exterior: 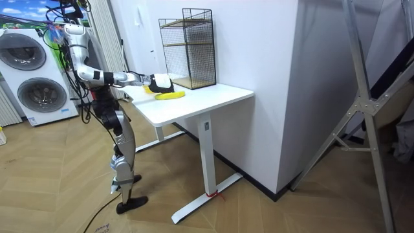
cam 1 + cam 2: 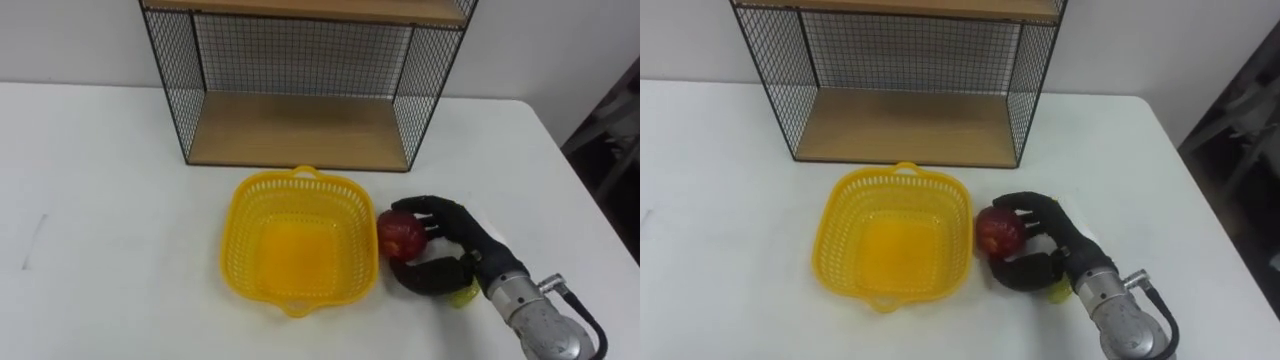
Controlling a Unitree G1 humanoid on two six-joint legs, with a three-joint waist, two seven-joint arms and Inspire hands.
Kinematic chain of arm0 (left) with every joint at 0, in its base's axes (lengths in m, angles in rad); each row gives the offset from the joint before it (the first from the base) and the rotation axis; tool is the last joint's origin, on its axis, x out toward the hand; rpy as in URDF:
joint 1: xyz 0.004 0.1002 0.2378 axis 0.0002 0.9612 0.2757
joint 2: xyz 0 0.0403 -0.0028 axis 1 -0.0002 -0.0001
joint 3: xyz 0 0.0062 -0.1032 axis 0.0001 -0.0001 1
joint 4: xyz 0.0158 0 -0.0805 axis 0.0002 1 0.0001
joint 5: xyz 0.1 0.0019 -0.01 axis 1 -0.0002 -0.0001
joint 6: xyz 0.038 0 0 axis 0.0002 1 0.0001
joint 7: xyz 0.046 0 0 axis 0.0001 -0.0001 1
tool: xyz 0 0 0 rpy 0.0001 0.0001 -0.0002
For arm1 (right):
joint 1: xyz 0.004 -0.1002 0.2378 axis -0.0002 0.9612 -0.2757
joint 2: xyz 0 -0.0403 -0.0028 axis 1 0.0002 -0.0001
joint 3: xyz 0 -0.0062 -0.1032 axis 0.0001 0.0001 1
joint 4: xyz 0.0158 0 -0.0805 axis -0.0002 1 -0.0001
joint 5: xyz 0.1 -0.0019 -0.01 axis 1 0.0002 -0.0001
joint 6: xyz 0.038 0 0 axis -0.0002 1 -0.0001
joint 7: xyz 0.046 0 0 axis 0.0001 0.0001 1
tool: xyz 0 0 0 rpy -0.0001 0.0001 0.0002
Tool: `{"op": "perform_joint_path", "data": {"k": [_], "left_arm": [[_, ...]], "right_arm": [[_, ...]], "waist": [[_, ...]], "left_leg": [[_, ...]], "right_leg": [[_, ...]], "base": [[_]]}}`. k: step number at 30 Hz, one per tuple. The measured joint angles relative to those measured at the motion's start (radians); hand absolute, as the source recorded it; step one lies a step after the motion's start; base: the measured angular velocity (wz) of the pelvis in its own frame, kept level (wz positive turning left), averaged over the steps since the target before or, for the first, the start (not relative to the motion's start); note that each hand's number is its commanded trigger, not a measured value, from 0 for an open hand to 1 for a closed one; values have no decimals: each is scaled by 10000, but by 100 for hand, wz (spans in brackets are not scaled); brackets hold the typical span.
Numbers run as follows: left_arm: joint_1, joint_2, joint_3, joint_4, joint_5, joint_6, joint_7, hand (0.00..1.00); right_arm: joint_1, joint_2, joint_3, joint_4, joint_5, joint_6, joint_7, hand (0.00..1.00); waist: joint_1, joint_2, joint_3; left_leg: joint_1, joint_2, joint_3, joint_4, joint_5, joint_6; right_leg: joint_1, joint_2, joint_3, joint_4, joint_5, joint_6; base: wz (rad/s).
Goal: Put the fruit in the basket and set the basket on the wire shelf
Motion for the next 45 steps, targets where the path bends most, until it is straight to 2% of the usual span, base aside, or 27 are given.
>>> {"op": "perform_joint_path", "data": {"k": [16,26,34,39,45], "left_arm": [[33,-8,-20,-1,0,55,27,0],[163,-36,-4,-4,12,154,249,0],[396,-150,4,67,10,168,467,0],[448,-292,195,71,231,170,638,0],[356,-362,219,74,221,78,637,0]], "right_arm": [[-5,8,98,58,407,81,126,100],[160,46,-152,59,1962,96,-13,100],[170,236,-1049,-49,4016,118,-44,100],[169,237,-1437,-191,4146,118,-293,100],[164,223,-1463,-1524,4140,74,-461,100]], "waist": [[-34,37,2],[-250,277,-27],[-390,321,-10],[-309,309,-15],[-263,352,21]], "left_leg": [[-25,13,21,-13,0,1],[3,13,10,3,0,0],[85,4,67,-19,0,1],[108,2,97,-37,0,1],[114,3,110,-37,1,1]], "right_leg": [[-12,8,0,23,37,-6],[-12,1,-25,17,38,-6],[12,-9,9,8,34,-2],[10,-9,45,0,33,-1],[0,0,83,0,34,-1]], "base": [[0],[0],[-2],[-1],[-1]]}}
